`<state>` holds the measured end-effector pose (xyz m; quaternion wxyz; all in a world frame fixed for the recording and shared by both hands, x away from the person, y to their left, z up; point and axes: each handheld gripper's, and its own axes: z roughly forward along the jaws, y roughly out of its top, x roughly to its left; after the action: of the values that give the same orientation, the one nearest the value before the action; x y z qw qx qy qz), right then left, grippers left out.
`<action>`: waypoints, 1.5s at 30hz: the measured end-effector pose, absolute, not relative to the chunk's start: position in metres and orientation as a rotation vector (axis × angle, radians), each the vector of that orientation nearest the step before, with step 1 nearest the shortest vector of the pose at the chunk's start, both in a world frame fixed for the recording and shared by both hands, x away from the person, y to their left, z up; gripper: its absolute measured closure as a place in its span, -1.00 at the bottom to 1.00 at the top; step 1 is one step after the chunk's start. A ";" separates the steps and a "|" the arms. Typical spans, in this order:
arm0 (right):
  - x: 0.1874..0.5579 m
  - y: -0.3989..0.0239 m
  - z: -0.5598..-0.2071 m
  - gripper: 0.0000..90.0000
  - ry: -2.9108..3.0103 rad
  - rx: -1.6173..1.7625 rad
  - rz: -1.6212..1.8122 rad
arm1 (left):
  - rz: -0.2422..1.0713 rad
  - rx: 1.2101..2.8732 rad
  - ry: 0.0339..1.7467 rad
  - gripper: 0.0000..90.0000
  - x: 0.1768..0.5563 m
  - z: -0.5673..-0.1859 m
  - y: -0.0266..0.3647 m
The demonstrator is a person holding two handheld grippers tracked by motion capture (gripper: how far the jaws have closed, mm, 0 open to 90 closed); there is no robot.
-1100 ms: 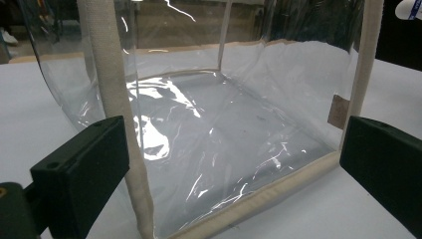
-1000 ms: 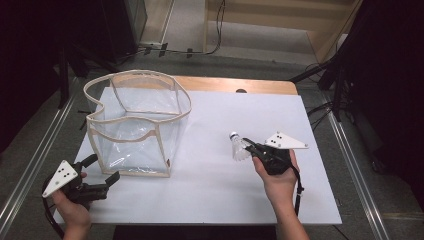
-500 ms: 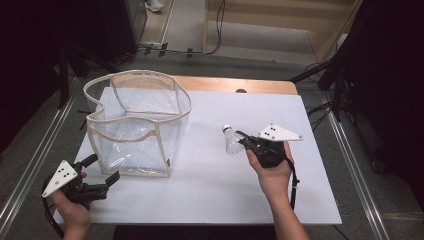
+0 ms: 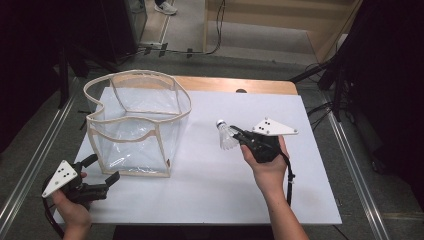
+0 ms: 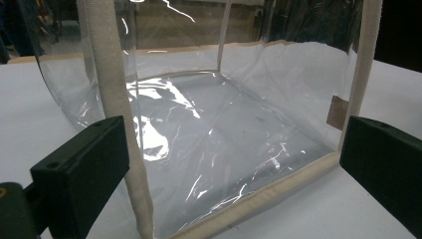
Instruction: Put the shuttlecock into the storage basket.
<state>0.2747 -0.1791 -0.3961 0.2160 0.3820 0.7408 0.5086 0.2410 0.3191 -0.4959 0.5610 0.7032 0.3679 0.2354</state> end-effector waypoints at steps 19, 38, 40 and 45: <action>0.283 -0.164 -0.382 0.93 2.053 1.008 1.433 | 0.555 1.657 0.864 -1.00 0.241 -0.496 0.319; 0.289 -0.150 -0.369 0.93 2.057 0.960 1.445 | 0.553 1.655 0.866 -1.00 0.241 -0.496 0.319; 0.290 -0.149 -0.366 0.93 2.056 0.951 1.443 | 0.553 1.655 0.865 -1.00 0.241 -0.496 0.319; 0.292 -0.147 -0.362 0.93 2.057 0.944 1.456 | 0.552 1.655 0.865 -1.00 0.241 -0.496 0.319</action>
<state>0.2917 -0.1468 -0.3621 0.2233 0.3419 0.7450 0.5275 0.2411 0.3194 -0.4959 0.5621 0.7029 0.3674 0.2346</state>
